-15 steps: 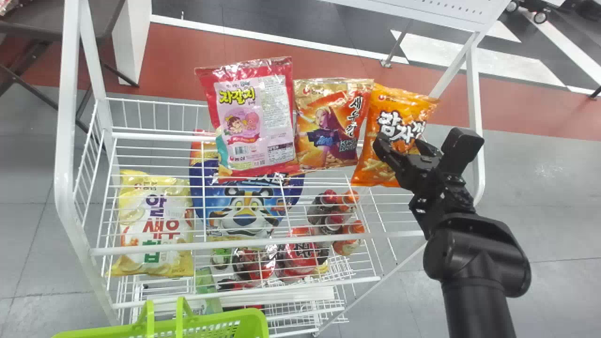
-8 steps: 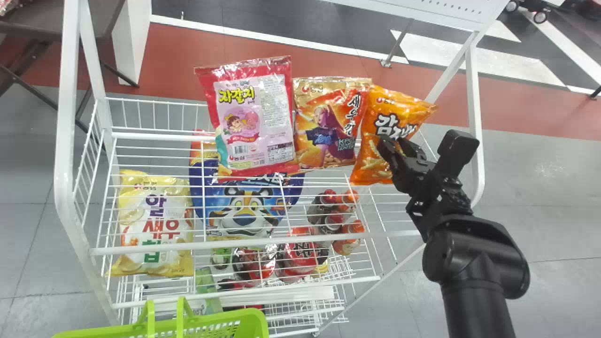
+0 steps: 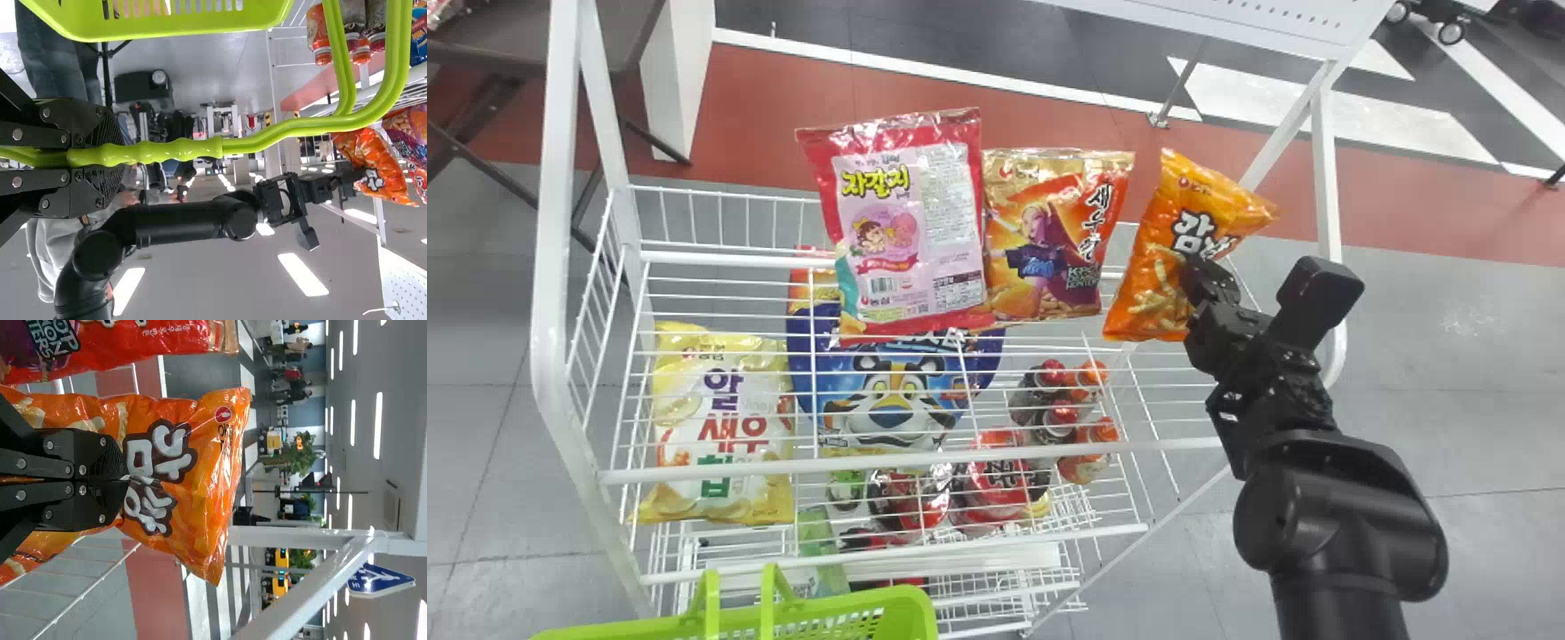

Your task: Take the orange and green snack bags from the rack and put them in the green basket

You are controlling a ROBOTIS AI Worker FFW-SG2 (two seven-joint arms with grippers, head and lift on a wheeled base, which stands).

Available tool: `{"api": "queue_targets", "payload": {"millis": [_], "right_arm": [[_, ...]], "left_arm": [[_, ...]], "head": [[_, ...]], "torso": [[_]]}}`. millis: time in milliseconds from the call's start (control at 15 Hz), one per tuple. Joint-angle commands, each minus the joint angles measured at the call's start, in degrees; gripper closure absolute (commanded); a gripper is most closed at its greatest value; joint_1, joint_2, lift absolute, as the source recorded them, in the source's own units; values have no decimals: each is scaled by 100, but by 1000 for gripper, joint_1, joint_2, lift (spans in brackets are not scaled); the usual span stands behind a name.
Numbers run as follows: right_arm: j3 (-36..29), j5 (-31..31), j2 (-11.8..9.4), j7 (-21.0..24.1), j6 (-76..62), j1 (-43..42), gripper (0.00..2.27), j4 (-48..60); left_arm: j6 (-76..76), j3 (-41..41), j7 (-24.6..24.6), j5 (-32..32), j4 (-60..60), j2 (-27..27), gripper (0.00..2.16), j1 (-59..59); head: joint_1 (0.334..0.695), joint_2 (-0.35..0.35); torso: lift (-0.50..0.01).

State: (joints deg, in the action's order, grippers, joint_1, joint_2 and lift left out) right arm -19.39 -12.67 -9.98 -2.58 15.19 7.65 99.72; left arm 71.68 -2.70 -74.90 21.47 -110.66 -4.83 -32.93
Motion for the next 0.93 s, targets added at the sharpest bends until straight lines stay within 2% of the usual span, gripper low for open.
{"api": "queue_targets", "payload": {"millis": [0, 200, 400, 667, 867], "right_arm": [[-13, -174, 22, 56, -29, 273, 2246, 434], [-4, -473, 22, 48, 288, 730, 2246, 1322], [-4, -816, 145, 21, 1044, 1336, 2246, 2438], [-92, -1352, 383, -489, 3417, 2004, 2246, 3835], [-65, -1686, 497, -717, 5333, 2224, 2246, 4292]], "left_arm": [[0, -3, -7, 6, -9, -1, 1997, -2], [0, 6, -7, 6, -44, -1, 1997, -29], [0, -3, -7, 6, -53, 8, 1997, -46], [-53, -3, -7, 6, -44, 34, 1997, -46], [-70, -3, -7, 6, -9, 43, 1997, -29]], "head": [[695, -350], [695, -350], [695, -350], [695, -350], [695, -350]], "torso": [[0], [0], [0], [0], [0]]}}
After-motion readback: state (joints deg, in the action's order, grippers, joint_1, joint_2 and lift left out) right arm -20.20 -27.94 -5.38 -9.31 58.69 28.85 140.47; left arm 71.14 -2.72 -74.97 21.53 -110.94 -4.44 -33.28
